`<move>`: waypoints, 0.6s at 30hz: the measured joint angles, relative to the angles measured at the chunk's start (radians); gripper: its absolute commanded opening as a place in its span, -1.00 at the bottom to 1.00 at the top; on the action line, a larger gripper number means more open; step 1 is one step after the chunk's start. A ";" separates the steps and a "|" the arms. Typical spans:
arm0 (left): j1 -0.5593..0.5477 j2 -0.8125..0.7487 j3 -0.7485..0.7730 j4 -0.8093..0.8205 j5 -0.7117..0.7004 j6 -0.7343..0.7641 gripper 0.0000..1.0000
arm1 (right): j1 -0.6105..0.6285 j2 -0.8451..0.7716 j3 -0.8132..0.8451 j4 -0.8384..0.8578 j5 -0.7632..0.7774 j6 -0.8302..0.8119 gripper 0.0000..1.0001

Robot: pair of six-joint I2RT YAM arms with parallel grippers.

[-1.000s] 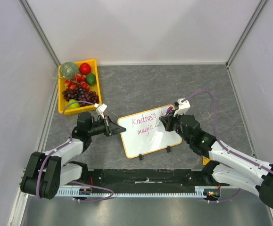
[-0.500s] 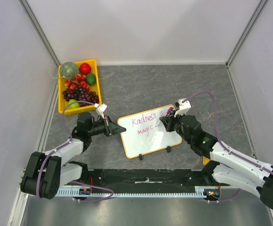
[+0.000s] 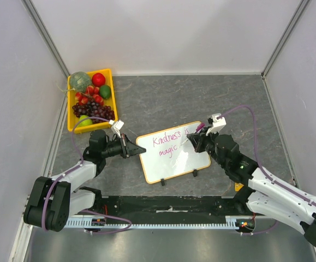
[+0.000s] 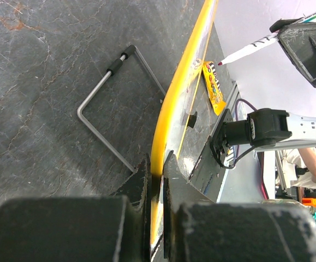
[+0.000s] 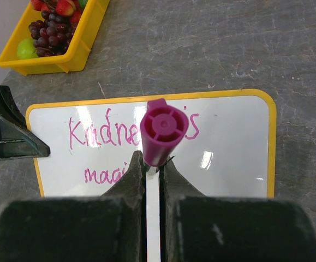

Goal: Write a sentence on the whiteboard
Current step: Write a sentence on the whiteboard, then put down the whiteboard marker without the cap at the corner of the board.

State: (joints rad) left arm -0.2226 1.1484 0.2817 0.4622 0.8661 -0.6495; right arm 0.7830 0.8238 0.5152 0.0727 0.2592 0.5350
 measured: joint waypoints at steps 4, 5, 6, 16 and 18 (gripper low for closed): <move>-0.001 -0.011 0.000 -0.013 -0.005 0.002 -0.56 | -0.001 -0.011 0.002 -0.018 -0.004 0.005 -1.00; -0.001 -0.014 0.000 -0.020 -0.012 0.006 -0.44 | -0.001 -0.014 0.003 -0.024 -0.005 0.007 -1.00; -0.003 -0.016 0.000 -0.030 -0.024 0.011 -0.29 | -0.001 -0.017 0.004 -0.031 -0.009 0.010 -1.00; -0.004 -0.131 -0.021 -0.190 -0.165 0.049 0.66 | -0.002 -0.032 0.008 -0.072 -0.035 0.034 -1.00; -0.004 -0.168 -0.026 -0.211 -0.186 0.050 0.68 | -0.002 -0.046 0.008 -0.093 -0.038 0.042 -1.00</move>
State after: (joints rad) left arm -0.2268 0.9802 0.2562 0.2508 0.6804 -0.5999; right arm 0.7815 0.7776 0.5232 -0.0200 0.2211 0.5770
